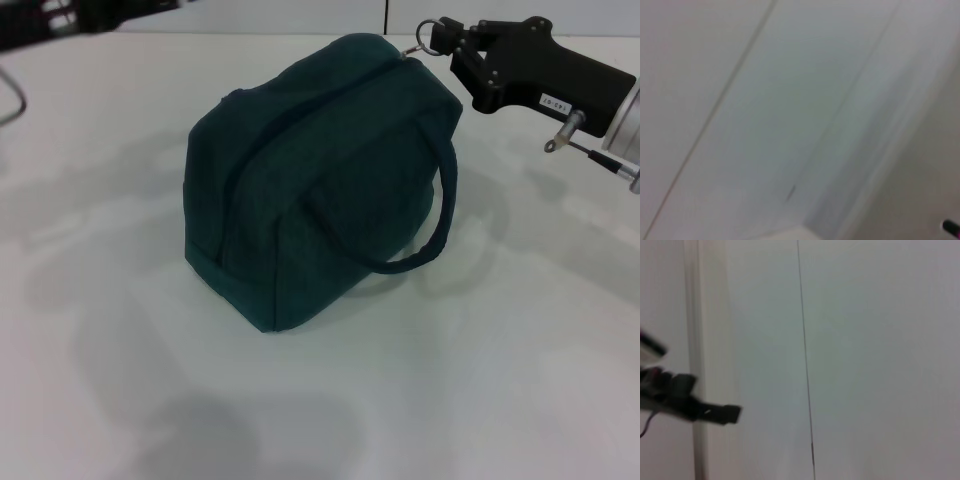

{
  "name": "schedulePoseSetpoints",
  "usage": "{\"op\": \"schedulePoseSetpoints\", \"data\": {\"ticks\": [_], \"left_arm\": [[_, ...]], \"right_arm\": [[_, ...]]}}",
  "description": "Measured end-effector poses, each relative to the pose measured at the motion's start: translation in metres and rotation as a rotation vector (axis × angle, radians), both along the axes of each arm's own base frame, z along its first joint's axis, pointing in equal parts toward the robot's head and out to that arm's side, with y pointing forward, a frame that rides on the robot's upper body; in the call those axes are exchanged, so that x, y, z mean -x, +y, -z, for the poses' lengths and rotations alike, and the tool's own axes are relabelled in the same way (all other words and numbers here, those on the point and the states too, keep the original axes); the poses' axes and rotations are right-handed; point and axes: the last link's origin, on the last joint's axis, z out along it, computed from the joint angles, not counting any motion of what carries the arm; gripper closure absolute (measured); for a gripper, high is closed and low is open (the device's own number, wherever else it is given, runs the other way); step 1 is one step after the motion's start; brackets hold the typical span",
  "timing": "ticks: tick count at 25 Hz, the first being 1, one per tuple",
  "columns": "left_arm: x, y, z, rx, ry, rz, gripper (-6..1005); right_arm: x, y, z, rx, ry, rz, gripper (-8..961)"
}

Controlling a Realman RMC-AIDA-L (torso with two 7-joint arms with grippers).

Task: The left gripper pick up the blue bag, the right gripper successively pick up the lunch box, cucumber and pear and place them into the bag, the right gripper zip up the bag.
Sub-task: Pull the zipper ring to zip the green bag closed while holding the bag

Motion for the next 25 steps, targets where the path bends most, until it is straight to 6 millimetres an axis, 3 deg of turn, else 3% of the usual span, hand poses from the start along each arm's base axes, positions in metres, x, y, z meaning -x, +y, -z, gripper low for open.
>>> {"op": "schedulePoseSetpoints", "data": {"ticks": [6, 12, 18, 25], "left_arm": [[-0.055, 0.031, -0.001, 0.183, 0.266, 0.011, 125], [-0.1, 0.026, 0.018, 0.231, 0.547, 0.051, 130], [-0.122, 0.018, 0.039, 0.198, 0.727, 0.022, 134], [-0.12, 0.014, 0.057, 0.214, 0.775, -0.006, 148]], "right_arm": [[-0.002, -0.001, 0.001, -0.002, -0.005, -0.01, 855], [-0.003, -0.002, 0.001, 0.002, 0.0, -0.007, 853], [-0.004, -0.003, 0.001, 0.004, 0.003, -0.006, 851], [-0.005, -0.004, 0.001, 0.011, 0.013, -0.008, 849]]}}
